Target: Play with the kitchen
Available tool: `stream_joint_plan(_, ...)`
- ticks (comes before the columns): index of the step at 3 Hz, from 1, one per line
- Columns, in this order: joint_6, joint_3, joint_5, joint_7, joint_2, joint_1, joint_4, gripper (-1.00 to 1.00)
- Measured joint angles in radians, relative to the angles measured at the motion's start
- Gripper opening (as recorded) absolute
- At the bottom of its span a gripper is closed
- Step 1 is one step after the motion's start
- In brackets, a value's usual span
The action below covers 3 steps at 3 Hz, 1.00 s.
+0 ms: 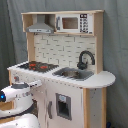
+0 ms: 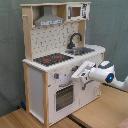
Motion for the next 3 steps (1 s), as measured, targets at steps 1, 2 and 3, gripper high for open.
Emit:
stream_joint_plan(1,0.001,0.0,0.008,0.053,0.007,0.002,0.001,-1.0)
stream_joint_plan(2,0.001,0.0,0.01,0.053,0.007,0.003,0.001,1.0)
stream_joint_plan(3,0.006,0.0,0.066,0.073,0.011,0.019,0.013,1.0)
